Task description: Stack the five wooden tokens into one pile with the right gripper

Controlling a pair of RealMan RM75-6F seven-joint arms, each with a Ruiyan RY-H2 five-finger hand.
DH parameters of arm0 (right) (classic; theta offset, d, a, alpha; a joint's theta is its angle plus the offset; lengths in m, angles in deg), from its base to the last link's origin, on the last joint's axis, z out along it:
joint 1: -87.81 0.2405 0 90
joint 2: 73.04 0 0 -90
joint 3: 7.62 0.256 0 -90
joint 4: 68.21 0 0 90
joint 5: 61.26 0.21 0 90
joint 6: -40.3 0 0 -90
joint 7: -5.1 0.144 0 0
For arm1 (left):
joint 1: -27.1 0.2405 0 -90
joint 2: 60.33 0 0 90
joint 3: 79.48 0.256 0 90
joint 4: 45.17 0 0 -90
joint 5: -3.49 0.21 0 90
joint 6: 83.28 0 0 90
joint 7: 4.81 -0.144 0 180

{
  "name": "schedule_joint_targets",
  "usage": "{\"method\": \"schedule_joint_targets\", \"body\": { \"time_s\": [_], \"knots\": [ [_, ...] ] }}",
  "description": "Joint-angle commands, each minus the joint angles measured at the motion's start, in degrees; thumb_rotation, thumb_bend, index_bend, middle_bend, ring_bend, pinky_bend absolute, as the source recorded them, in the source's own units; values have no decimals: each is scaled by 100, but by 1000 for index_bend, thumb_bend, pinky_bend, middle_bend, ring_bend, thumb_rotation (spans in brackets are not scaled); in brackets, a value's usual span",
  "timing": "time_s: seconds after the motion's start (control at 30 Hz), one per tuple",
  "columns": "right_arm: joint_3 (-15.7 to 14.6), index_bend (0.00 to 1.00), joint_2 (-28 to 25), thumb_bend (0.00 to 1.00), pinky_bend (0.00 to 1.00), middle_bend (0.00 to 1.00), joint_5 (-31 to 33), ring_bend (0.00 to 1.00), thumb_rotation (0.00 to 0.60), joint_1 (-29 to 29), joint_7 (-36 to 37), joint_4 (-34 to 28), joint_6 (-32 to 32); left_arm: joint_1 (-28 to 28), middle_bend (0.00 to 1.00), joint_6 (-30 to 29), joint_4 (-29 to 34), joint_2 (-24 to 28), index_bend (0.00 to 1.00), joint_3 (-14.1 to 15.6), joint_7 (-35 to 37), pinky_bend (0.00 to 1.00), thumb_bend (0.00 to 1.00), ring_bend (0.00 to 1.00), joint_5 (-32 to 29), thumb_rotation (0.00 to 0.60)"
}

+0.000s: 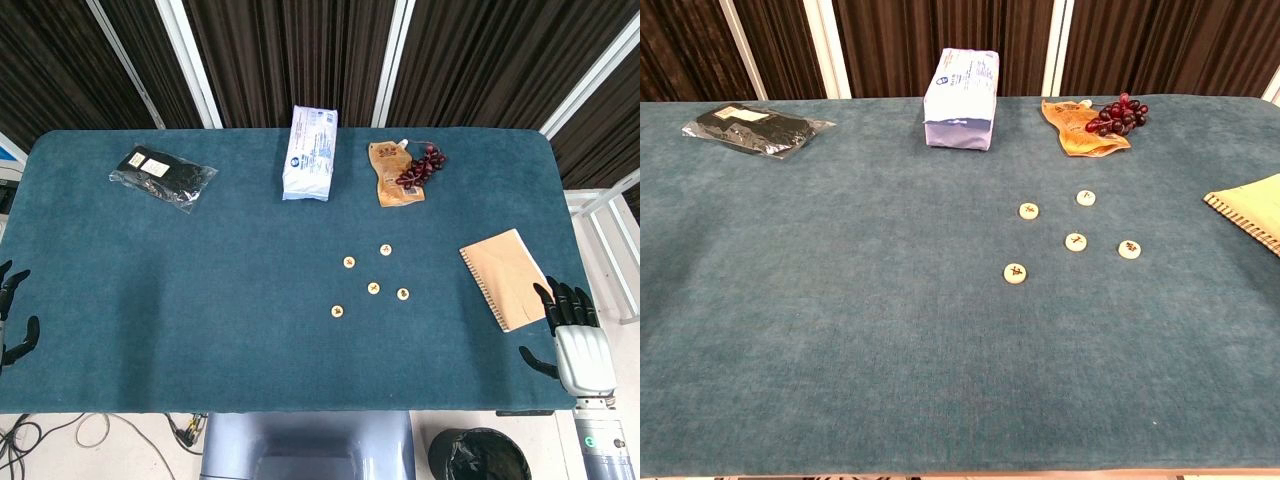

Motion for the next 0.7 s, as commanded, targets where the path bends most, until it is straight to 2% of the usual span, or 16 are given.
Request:
{"method": "schedule_joint_targets", "body": {
  "time_s": [0.03, 0.27, 0.53, 0.7],
  "knots": [
    [33, 71, 41, 276, 0, 0, 14, 0, 600, -12, 7, 28, 8, 2, 0, -5, 4, -1, 143, 4, 0, 0, 483, 0, 9, 600],
    [132, 72, 154, 276, 0, 0, 96, 0, 600, -39, 15, 50, 10, 20, 0, -40, 30, 11, 143, 28, 8, 0, 483, 0, 60, 600],
    [340, 71, 95, 276, 0, 0, 627, 0, 600, -147, 255, -421, 194, 29, 0, -41, 63, 28, 143, 36, 49, 0, 483, 0, 71, 600],
    [415, 72, 86, 275, 0, 0, 769, 0, 600, -142, 399, -390, 340, 19, 0, -10, 72, 23, 143, 35, 57, 0, 482, 0, 54, 600]
  ]
}}
